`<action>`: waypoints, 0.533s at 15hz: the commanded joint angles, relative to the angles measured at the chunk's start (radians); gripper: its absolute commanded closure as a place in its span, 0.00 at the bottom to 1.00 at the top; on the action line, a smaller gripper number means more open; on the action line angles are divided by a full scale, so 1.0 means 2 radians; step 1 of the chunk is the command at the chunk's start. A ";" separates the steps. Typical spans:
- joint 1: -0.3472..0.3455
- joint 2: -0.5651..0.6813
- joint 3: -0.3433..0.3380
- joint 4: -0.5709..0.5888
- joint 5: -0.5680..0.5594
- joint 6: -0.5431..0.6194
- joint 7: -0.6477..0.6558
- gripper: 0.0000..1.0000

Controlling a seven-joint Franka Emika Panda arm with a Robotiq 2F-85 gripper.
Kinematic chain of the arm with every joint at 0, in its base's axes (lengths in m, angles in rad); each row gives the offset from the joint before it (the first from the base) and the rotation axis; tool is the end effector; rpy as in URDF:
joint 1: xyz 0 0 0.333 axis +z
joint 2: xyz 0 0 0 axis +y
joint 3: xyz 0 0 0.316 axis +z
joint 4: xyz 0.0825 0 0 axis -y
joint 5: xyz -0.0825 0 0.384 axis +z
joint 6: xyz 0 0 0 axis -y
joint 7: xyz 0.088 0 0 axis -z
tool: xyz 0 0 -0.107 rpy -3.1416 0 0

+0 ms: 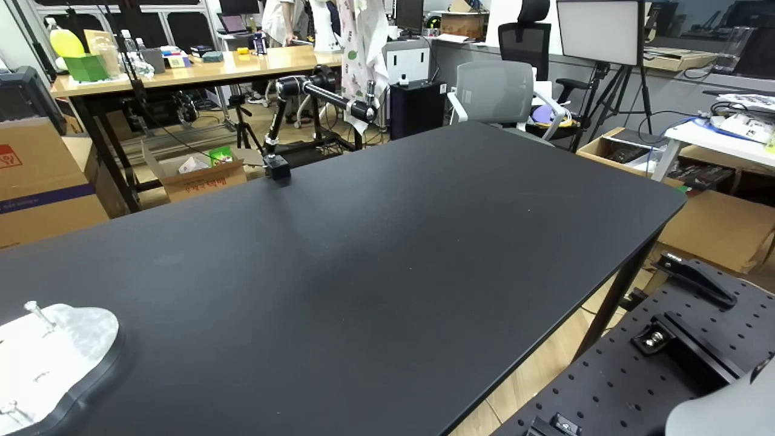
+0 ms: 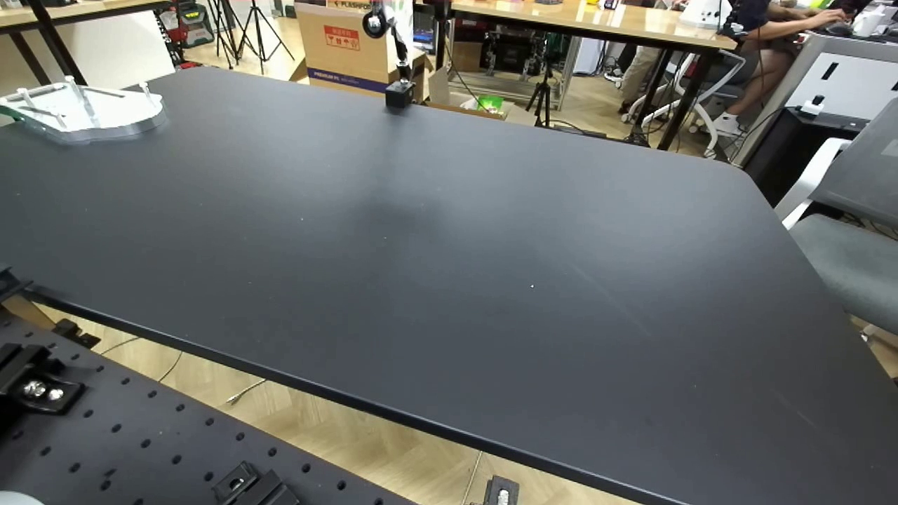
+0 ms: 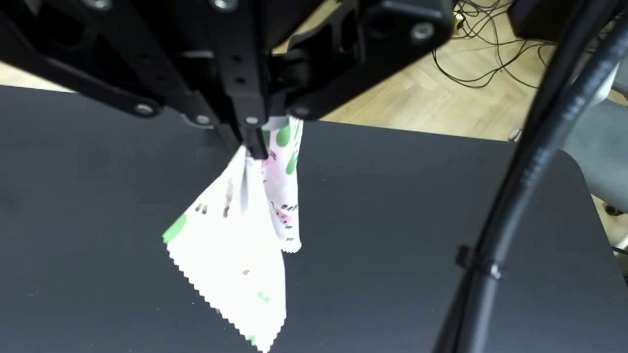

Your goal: Hang the cloth on the stand

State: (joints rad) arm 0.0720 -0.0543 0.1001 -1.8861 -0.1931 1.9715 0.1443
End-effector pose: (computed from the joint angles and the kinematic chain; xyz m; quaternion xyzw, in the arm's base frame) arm 0.5536 0.0848 0.5410 0.9921 0.0452 0.0832 0.0818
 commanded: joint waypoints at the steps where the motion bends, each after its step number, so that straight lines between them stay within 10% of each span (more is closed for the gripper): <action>1: 0.002 0.007 0.000 0.024 0.007 -0.054 0.024 0.99; 8: -0.008 0.035 -0.014 0.025 0.043 -0.119 -0.002 0.99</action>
State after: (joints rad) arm 0.0617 -0.0243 0.0841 -1.8728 -0.1466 1.7875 0.1560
